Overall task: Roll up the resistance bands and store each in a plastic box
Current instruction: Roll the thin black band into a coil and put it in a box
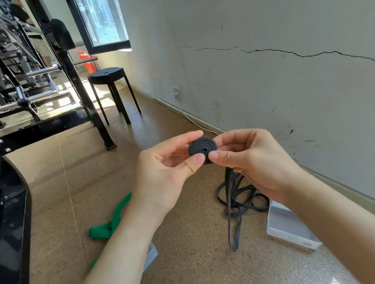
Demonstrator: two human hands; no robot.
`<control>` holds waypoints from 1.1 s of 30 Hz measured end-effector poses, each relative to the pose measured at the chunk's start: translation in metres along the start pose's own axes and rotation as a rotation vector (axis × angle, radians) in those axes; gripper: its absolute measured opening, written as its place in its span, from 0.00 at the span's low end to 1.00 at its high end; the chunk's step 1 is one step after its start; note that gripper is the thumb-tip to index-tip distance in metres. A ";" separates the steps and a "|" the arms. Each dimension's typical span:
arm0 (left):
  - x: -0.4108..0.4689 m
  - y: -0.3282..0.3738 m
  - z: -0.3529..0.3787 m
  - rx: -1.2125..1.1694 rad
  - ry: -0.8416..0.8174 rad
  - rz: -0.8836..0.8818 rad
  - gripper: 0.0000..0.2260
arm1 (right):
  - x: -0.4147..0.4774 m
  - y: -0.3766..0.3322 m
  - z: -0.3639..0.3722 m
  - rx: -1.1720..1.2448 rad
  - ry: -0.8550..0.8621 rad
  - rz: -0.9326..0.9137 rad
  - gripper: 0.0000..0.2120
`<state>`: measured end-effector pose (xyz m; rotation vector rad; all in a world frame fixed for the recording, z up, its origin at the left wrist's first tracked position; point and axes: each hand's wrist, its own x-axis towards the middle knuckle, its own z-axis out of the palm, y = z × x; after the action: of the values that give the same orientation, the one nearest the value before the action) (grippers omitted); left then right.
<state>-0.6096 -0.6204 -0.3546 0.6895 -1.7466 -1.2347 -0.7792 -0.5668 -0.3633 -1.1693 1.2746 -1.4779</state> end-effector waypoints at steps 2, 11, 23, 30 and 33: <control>0.001 -0.001 -0.002 0.020 0.030 0.017 0.19 | 0.000 0.000 0.000 -0.017 -0.050 0.028 0.14; 0.000 0.003 -0.011 0.421 -0.170 0.107 0.29 | -0.003 -0.009 -0.006 -0.108 -0.341 0.321 0.26; 0.000 -0.002 -0.010 0.634 -0.189 0.190 0.31 | -0.001 -0.005 -0.005 -0.251 -0.366 0.328 0.27; 0.001 -0.008 -0.010 0.327 -0.078 0.116 0.22 | -0.001 -0.001 -0.005 -0.045 -0.255 0.210 0.20; 0.000 -0.009 -0.002 -0.123 -0.030 -0.002 0.12 | -0.001 0.001 -0.002 0.171 -0.245 0.174 0.20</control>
<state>-0.6079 -0.6246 -0.3624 0.6035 -1.6784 -1.3475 -0.7808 -0.5658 -0.3646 -1.0618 1.0340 -1.2482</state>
